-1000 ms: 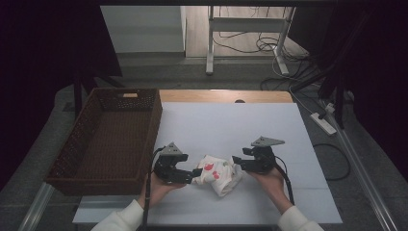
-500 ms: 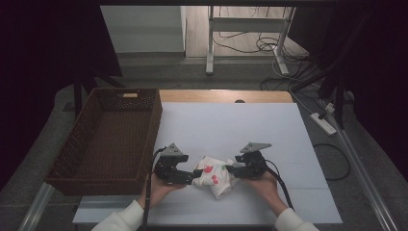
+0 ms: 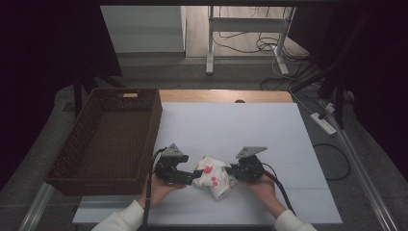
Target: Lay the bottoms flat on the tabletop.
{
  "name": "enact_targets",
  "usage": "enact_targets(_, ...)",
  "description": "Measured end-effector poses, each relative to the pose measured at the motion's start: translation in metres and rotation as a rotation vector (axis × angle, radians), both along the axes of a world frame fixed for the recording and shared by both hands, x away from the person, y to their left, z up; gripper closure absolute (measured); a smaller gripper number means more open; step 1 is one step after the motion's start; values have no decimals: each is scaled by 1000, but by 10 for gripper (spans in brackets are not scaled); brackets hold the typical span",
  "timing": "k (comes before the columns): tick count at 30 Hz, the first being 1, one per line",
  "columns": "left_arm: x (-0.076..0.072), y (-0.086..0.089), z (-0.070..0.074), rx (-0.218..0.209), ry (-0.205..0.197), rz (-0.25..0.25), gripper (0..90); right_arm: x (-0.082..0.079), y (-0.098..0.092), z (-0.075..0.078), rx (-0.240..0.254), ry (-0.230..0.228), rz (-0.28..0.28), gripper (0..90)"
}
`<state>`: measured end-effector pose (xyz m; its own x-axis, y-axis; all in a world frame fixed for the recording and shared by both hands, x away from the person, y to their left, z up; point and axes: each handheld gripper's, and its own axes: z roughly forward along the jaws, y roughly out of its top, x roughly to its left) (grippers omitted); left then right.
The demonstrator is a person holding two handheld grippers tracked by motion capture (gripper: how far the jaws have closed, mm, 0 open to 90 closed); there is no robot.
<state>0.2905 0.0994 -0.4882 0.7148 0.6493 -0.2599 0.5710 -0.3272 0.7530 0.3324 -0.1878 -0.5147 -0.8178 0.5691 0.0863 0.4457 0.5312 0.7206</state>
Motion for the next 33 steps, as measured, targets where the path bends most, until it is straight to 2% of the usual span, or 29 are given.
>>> enact_targets(4,0,0,0,-1,-2,-1,167,-3,-5,11,34,-30,-3,836)
enact_targets(7,0,0,0,-2,-2,-1,167,-12,-14,29,75,-93,1,839)
enact_targets(8,0,0,0,-2,-2,-1,167,-12,-14,29,75,-93,1,839)
enact_targets(9,0,0,0,-3,-2,1,168,-17,-18,37,91,-109,9,839)
enact_targets(11,0,1,1,-2,-4,3,168,-24,-22,42,104,-117,21,839)
enact_targets(15,0,0,1,0,-6,1,169,-36,-24,44,102,-94,65,838)
enact_targets(18,-1,-1,1,2,-10,-6,188,-40,-22,40,82,-74,95,830)
enact_targets(19,-1,-2,1,7,-15,-12,193,-43,-19,36,54,-64,120,827)
enact_targets(20,-1,-2,1,9,-14,-15,197,-44,-17,34,47,-57,127,827)
enact_targets(25,0,-4,-1,12,-9,-15,205,-44,-14,24,11,-14,129,825)
enact_targets(31,0,-7,-3,20,-10,-21,214,-54,-17,18,-11,-1,155,814)
enact_targets(33,0,-11,-4,27,-11,-31,219,-60,-18,15,-16,16,158,814)
